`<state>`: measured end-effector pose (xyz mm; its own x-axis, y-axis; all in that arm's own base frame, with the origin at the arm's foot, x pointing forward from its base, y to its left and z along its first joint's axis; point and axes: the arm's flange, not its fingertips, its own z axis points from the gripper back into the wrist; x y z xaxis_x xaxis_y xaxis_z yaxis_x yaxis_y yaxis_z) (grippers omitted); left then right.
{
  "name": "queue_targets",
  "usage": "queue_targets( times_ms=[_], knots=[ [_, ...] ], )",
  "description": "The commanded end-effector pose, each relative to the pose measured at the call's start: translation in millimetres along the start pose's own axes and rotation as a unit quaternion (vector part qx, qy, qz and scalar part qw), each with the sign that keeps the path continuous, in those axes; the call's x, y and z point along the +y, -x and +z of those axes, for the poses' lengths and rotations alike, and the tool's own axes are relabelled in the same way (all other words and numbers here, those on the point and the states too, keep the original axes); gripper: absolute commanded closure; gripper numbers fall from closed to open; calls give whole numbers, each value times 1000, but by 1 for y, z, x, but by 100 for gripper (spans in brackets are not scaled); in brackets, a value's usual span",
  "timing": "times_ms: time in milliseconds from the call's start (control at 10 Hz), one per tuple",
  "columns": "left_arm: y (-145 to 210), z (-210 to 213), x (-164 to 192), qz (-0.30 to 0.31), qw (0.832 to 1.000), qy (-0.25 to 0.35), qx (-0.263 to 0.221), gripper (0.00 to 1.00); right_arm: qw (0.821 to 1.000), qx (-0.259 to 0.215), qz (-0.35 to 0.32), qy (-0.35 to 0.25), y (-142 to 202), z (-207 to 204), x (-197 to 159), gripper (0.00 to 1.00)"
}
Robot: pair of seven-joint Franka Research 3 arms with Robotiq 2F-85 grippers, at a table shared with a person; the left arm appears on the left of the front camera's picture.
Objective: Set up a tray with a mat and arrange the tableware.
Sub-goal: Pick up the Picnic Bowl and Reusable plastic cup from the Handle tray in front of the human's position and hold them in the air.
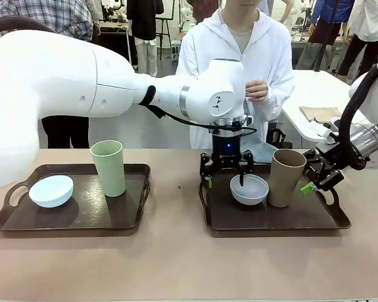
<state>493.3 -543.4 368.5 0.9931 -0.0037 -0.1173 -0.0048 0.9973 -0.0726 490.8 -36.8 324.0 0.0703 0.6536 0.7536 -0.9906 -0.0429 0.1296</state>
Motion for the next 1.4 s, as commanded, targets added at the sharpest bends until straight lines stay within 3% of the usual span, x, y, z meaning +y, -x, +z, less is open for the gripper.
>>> queue_targets(
  times_ms=[0, 800, 1300],
  knots=[
    [4, -1, -15, -10, 1000, -6, 14, 0, 999, -8, -7, 37, -1, -10, 2, 0],
    [-5, -10, -8, -7, 1000, 3, 6, 0, 998, -25, 0, 56, -10, -34, -1, 0],
    [-26, -22, -2, -40, 998, 39, -8, 0, 997, -15, -25, 71, -9, -41, -12, 0]
  ],
)
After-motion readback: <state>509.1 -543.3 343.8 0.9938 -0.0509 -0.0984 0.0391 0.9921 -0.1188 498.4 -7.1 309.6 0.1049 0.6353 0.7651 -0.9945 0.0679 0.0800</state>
